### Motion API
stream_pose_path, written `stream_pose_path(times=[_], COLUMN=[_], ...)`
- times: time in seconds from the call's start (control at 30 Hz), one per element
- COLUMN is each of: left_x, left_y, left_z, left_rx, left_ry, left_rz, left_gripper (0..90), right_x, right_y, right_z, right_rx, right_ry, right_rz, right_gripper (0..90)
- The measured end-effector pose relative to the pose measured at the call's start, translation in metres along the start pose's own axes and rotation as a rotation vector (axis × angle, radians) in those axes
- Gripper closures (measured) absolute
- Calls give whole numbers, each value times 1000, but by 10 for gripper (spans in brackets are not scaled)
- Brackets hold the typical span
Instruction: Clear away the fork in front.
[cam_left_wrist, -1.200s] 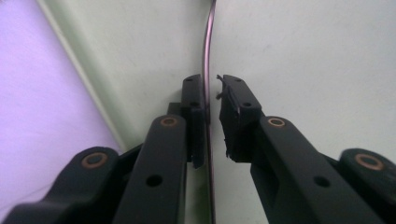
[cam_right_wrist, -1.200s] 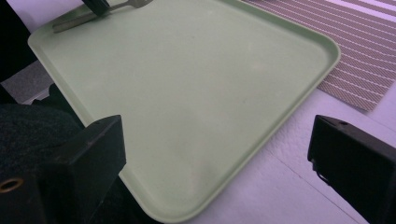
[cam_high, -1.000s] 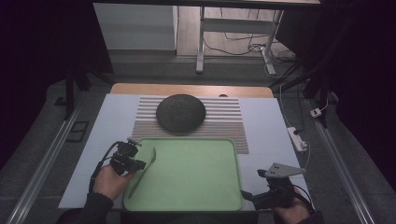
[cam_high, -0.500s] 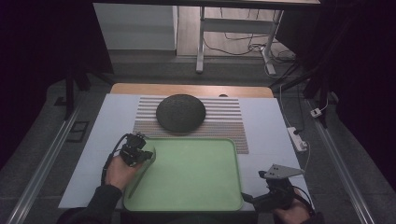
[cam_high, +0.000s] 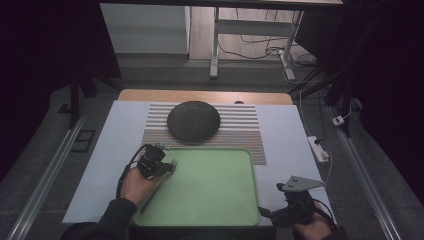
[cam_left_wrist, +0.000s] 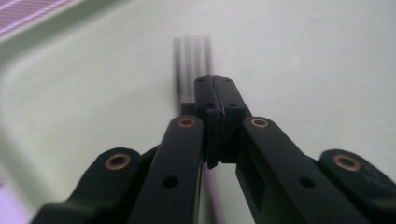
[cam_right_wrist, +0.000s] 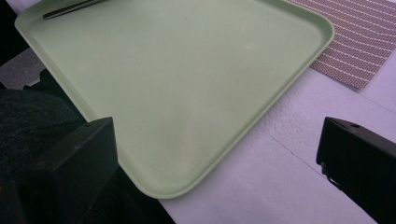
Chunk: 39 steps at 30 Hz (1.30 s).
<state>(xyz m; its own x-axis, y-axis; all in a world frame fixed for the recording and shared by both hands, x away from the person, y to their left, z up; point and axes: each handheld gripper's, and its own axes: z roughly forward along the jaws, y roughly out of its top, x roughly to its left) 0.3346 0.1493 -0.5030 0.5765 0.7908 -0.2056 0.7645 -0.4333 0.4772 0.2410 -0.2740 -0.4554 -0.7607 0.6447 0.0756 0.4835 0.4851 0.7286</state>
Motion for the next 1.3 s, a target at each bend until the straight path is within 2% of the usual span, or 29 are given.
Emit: stream_pose_path(times=[0.07, 0.2, 0.23, 0.3, 0.37, 0.57, 0.73, 0.97, 1.1, 1.3], left_x=[-4, -9, -10, -9, -6, 9, 20, 33, 35, 36], left_y=[0, 1, 0, 1, 0, -4, -7, -11, -12, -14], left_z=[5, 16, 17, 17, 15, 9, 5, 0, -1, -1], left_rx=[11, 60, 58, 61, 59, 60, 64, 63, 62, 49], left_ry=[-37, -31, -28, -23, -1, 40, 52, 48, 53, 38], left_rz=[18, 38, 45, 37, 28, -29, -62, -99, -105, -112], left_gripper=[886, 886, 886, 886, 886, 886, 885, 885, 884, 869], right_x=[0, 0, 0, 0, 0, -1, -1, -1, -1, -1], right_y=[0, 0, 0, 0, 0, 0, 0, 1, 1, 1], right_z=[0, 0, 0, 0, 1, 1, 2, 2, 3, 3], right_rx=[2, 4, 5, 6, 8, 15, 19, 23, 25, 30], right_ry=[0, 5, 8, 9, 9, 13, 17, 22, 23, 22], right_rz=[-3, -2, -2, -2, 0, -3, 0, 1, -1, -8], right_gripper=[0, 0, 0, 0, 0, 0, 0, 0, 0, 0])
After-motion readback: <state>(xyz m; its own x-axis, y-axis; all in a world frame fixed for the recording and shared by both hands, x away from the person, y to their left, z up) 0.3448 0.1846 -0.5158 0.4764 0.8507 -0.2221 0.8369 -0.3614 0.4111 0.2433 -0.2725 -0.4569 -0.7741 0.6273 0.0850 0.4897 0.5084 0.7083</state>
